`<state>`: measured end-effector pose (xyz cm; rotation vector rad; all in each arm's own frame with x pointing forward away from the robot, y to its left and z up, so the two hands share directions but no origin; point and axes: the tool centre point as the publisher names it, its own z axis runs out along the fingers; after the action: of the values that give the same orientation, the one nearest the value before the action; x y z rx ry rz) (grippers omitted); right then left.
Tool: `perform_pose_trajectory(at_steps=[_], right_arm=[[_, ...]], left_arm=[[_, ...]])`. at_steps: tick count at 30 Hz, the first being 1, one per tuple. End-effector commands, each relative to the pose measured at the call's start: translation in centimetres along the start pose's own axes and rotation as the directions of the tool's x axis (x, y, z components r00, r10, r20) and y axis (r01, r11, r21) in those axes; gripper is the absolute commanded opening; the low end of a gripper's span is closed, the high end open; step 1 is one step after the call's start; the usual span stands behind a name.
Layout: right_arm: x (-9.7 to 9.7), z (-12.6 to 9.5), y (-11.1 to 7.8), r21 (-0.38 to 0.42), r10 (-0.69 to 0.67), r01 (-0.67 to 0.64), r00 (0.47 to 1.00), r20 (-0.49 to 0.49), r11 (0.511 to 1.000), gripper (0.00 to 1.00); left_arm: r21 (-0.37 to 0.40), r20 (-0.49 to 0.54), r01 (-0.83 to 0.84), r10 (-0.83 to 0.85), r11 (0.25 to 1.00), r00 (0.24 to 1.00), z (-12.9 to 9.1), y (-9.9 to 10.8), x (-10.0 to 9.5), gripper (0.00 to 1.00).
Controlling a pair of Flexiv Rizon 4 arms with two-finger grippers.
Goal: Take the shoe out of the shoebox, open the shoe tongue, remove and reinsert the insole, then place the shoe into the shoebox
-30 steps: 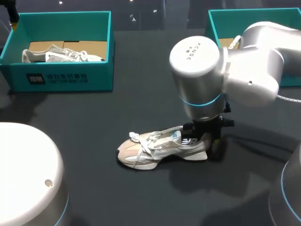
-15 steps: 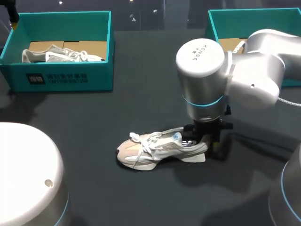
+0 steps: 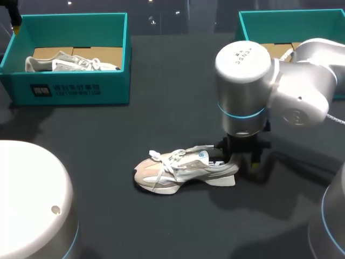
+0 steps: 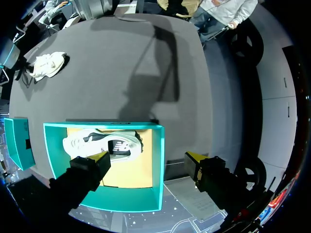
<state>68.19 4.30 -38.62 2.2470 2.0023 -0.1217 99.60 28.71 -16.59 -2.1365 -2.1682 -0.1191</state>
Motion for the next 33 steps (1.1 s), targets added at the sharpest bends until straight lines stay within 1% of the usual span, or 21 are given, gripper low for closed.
perform_pose_trajectory(at_steps=[1, 6, 7, 9, 11, 12, 15, 16, 17, 18, 19, 31, 32, 33], right_arm=[[-0.8, -1.4, 0.1, -0.008, -0.009, 0.009, 0.999, -0.03, 1.0, 1.0], [-1.0, -3.9, 0.3, -0.02, -0.041, 0.04, 0.997, -0.067, 0.999, 1.0], [-1.1, -4.6, 0.4, -0.042, -0.057, 0.053, 0.994, -0.092, 0.998, 1.0], [-1.3, -5.8, 0.5, -0.047, -0.102, 0.097, 0.987, -0.121, 0.994, 1.0], [-1.3, -7.3, 0.5, -0.128, -0.195, 0.173, 0.962, -0.189, 0.977, 1.0], [-1.2, -7.9, 0.5, -0.153, -0.252, 0.224, 0.948, -0.194, 0.962, 1.0], [-1.3, -9.7, 0.5, -0.297, -0.423, 0.349, 0.875, -0.236, 0.889, 1.0], [-1.3, -10.2, 0.4, -0.349, -0.494, 0.401, 0.836, -0.238, 0.847, 1.0], [-1.3, -10.9, 0.2, -0.417, -0.58, 0.459, 0.781, -0.231, 0.784, 1.0], [-1.2, -11.3, 0.1, -0.464, -0.638, 0.496, 0.738, -0.221, 0.734, 1.0], [-1.1, -11.8, -0.2, -0.507, -0.703, 0.536, 0.676, -0.22, 0.674, 1.0], [-1.1, -11.8, -0.2, -0.507, -0.703, 0.536, 0.676, -0.22, 0.674, 1.0], [-1.7, -11.7, -0.1, -0.599, -0.757, 0.517, 0.602, -0.254, 0.612, 1.0], [-2.5, -11.5, 0.1, -0.648, -0.786, 0.505, 0.564, -0.254, 0.571, 1.0]], left_arm=[[-0.001, -0.001, 0.0, 0.0, 1.0, 1.0, 0.0, -0.1, 0.0, 1.0], [-0.001, -0.001, 0.0, 0.0, 1.0, 1.0, 0.0, -0.1, 0.0, 1.0], [-0.001, -0.001, 0.0, 0.0, 1.0, 1.0, 0.0, -0.1, 0.0, 1.0], [-0.001, -0.001, 0.0, 0.0, 1.0, 1.0, 0.0, -0.1, 0.0, 1.0], [-0.001, -0.001, 0.0, 0.0, 1.0, 1.0, 0.0, -0.1, 0.0, 1.0], [-0.001, -0.001, 0.0, 0.0, 1.0, 1.0, 0.0, -0.1, 0.0, 1.0], [-0.001, -0.001, 0.0, 0.0, 1.0, 1.0, 0.0, -0.1, 0.0, 1.0], [-0.001, -0.001, 0.0, 0.0, 1.0, 1.0, 0.0, -0.1, 0.0, 1.0], [-0.001, -0.001, 0.0, 0.0, 1.0, 1.0, 0.0, -0.1, 0.0, 1.0], [-0.001, -0.001, 0.0, 0.0, 1.0, 1.0, 0.0, -0.1, 0.0, 1.0], [-0.001, -0.001, 0.0, 0.0, 1.0, 1.0, 0.0, -0.1, 0.0, 1.0], [-0.001, -0.001, 0.0, 0.0, 1.0, 1.0, 0.0, -0.1, 0.0, 1.0], [-0.001, -0.001, 0.0, 0.0, 1.0, 1.0, 0.0, -0.1, 0.0, 1.0], [-0.001, -0.001, 0.0, 0.0, 1.0, 1.0, 0.0, -0.1, 0.0, 1.0]])
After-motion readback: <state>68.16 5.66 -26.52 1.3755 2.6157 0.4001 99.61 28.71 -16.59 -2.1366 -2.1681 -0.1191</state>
